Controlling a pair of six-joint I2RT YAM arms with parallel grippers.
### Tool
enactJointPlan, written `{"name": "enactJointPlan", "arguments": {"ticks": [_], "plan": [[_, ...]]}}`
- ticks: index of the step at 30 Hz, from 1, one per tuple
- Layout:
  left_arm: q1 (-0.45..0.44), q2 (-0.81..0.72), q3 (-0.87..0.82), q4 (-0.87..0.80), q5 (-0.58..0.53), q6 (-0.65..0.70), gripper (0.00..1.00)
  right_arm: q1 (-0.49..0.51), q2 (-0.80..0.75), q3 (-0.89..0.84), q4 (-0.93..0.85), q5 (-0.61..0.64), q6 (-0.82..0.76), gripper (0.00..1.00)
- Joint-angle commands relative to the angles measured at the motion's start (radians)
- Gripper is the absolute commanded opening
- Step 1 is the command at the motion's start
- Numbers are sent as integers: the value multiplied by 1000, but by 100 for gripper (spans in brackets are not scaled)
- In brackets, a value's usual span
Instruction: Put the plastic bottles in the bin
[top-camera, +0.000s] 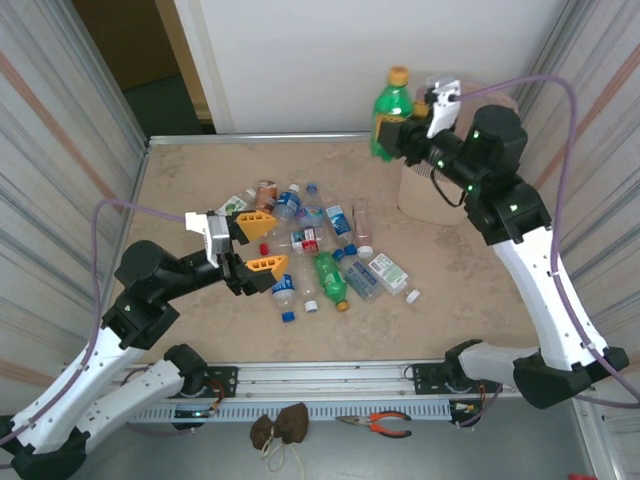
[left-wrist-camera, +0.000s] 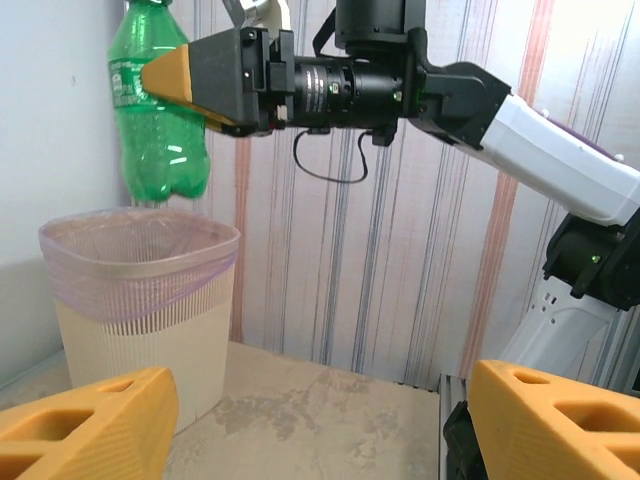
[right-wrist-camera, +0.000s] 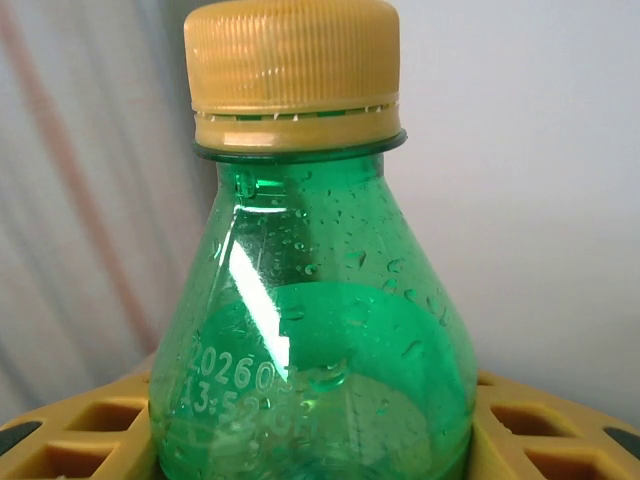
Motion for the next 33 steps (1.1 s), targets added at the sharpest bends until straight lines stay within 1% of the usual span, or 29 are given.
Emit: {"name": "enactJointPlan", "arguments": {"ticks": [1, 5, 11, 14, 15, 21, 28, 33], "plan": [[-2, -6, -11, 2, -12, 16, 76, -82, 36, 68, -55, 85, -36, 51], [-2, -11, -16, 8, -16, 13, 76, -199, 98, 118, -83, 119, -60, 50], [-2, -15, -25, 8, -19, 10, 77, -341, 221, 191, -142, 154, -87, 51], [-2, -18, -27, 4, -23, 10, 77, -394, 297, 225, -190, 163, -90, 51], [-2, -19, -28, 4, -23, 10, 76, -404, 321, 267, -205, 168, -90, 51], [-3, -21, -33, 4, -30, 8, 76, -448, 484, 379, -336, 217, -105, 51], [-2, -24, -47, 2, -41, 5, 76, -458, 731, 639, -645, 331, -94, 50], [-3, -19, -50, -4, -46, 5, 77, -464, 851, 739, -785, 358, -88, 51]]}}
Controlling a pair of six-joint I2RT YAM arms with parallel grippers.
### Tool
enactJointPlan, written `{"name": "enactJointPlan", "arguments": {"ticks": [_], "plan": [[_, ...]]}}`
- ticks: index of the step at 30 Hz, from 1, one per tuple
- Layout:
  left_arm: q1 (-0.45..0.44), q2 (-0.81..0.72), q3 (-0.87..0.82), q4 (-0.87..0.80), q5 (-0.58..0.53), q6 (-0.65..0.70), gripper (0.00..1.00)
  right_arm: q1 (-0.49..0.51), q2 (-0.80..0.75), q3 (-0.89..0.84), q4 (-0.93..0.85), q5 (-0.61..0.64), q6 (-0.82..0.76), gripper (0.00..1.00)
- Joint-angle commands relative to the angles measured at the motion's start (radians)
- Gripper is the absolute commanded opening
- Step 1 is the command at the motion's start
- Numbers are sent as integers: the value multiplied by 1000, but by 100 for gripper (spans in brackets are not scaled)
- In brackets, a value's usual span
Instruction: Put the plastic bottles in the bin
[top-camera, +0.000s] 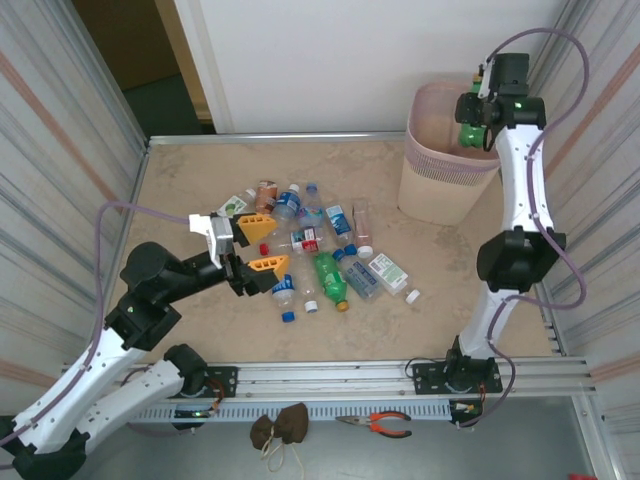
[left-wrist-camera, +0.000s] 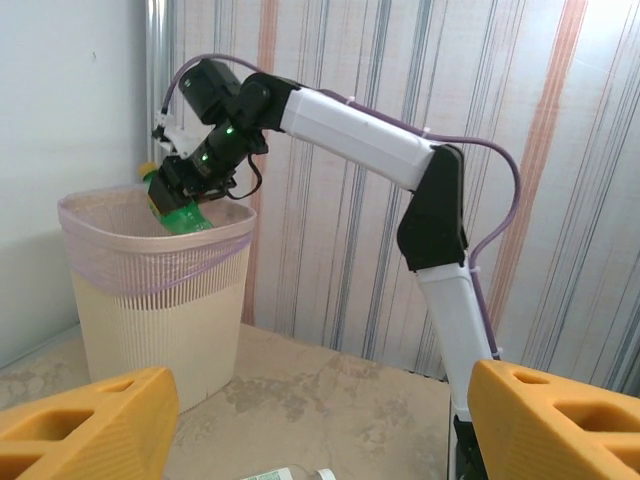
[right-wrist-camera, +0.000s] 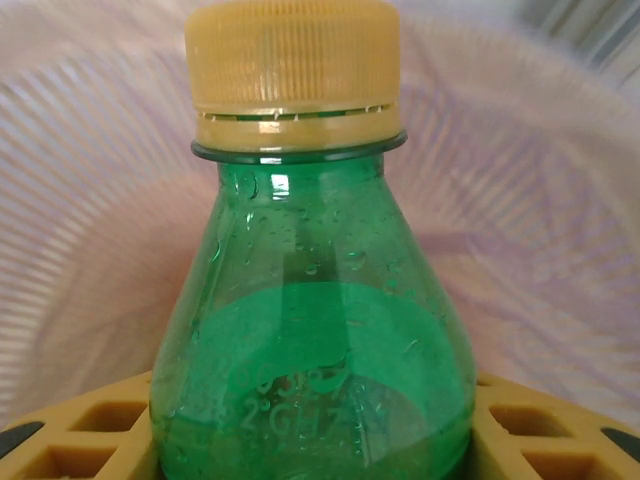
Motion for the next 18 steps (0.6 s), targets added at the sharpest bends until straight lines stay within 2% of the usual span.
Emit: {"name": "enactJointPlan", "arguments": {"ticks": [1, 9, 18], "plan": [[-3, -6, -11, 0, -14, 7, 77, -11, 59, 59, -173, 43, -1, 52], [-2, 13, -9, -18, -22, 6, 77, -28, 167, 59, -276, 1, 19, 56], [-2, 32, -4, -25, -13, 4, 77, -49, 269, 59, -279, -31, 27, 56]]}}
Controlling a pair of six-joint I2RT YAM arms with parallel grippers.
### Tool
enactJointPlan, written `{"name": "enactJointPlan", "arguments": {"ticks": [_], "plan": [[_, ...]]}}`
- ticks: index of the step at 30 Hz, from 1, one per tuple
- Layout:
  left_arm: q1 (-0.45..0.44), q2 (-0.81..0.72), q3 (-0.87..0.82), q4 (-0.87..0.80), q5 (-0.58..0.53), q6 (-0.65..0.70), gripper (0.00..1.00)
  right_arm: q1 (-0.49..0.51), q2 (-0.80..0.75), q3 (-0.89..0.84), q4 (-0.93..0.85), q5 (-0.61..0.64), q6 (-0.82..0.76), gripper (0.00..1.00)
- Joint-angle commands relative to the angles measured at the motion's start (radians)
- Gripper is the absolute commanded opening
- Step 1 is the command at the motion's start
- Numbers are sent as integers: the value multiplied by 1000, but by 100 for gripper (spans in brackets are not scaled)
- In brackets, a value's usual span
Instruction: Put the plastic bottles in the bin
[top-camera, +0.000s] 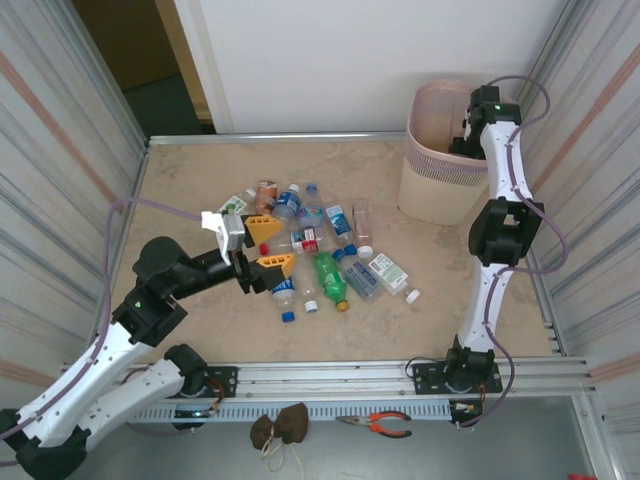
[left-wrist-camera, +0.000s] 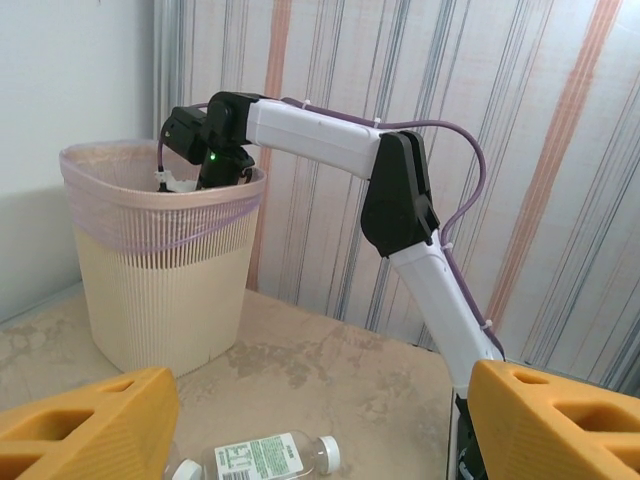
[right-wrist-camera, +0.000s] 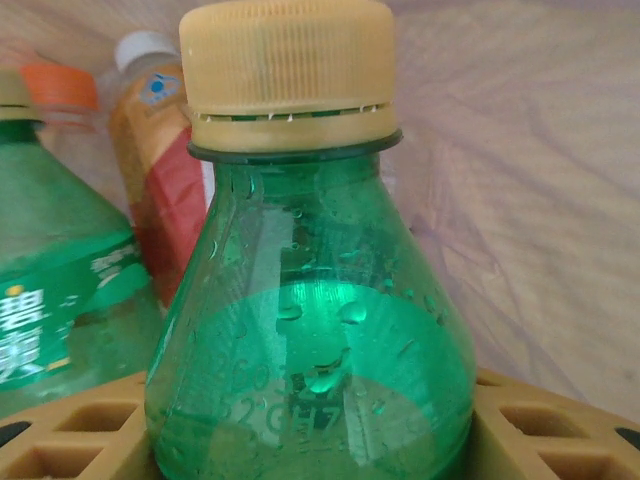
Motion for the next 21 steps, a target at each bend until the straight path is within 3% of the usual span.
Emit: {"name": "enactJointPlan", "arguments": {"ticks": [1, 13, 21], "plan": [[-2, -4, 3, 6, -4, 3, 76, -13, 43, 36, -31, -29, 23, 56], [-1, -26, 0, -16, -43, -12, 76, -15, 158, 57, -34, -63, 41, 59], [-1, -53, -1, -58, -119, -23, 75, -8, 148, 94, -51, -63, 45, 79]]}}
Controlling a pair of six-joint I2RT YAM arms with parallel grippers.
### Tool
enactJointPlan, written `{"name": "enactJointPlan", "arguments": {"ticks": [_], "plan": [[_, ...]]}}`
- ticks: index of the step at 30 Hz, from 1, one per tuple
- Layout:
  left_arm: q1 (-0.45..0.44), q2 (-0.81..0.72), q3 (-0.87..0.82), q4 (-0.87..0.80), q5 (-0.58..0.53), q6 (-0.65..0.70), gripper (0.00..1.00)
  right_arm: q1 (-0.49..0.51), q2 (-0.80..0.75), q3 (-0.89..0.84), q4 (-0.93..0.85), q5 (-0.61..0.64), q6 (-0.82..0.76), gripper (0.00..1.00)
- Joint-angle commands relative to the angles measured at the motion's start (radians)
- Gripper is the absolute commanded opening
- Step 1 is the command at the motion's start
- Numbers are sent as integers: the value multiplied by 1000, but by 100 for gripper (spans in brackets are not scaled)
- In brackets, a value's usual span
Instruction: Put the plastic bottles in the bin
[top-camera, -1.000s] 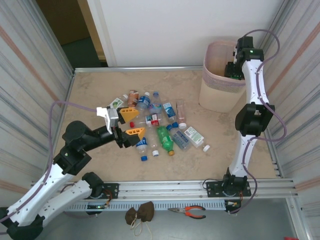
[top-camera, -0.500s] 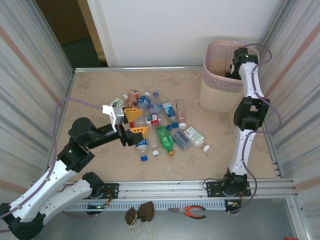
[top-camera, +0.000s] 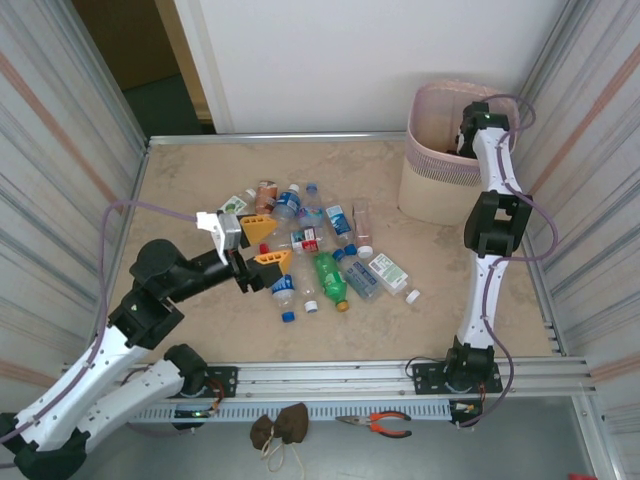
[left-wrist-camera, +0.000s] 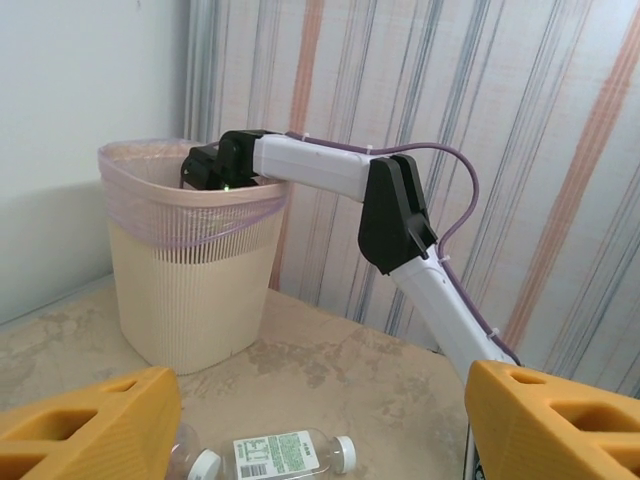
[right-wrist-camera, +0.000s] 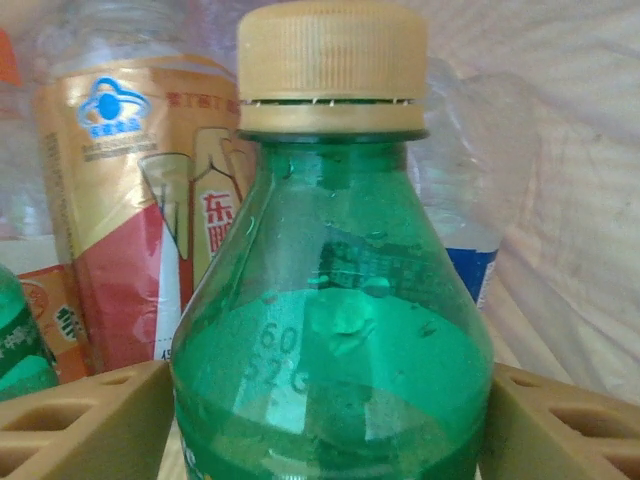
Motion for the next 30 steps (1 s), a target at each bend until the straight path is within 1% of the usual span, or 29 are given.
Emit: {"name": "enactJointPlan", "arguments": {"ticks": [1, 4, 7, 13, 25, 27, 30], "plan": [[-1, -15, -2, -20, -52, -17, 75, -2, -3, 40, -39, -3, 12, 81], [-1, -14, 4, -44, -82, -17, 75, -1, -33, 41, -40, -7, 12, 83], [-1, -5, 14, -80, -122, -15, 75, 1, -62, 52, -47, -17, 14, 84], [-1, 58, 75, -191, -152, 15, 74, 11, -123, 100, -75, 0, 13, 85], [3, 218, 189, -403, -171, 105, 74, 33, -324, 105, -74, 10, 10, 86], [17, 251, 200, -432, -163, 110, 74, 41, -358, 106, -66, 9, 10, 86], [63, 296, 213, -464, -129, 112, 73, 56, -411, 107, -59, -2, 11, 86]]}}
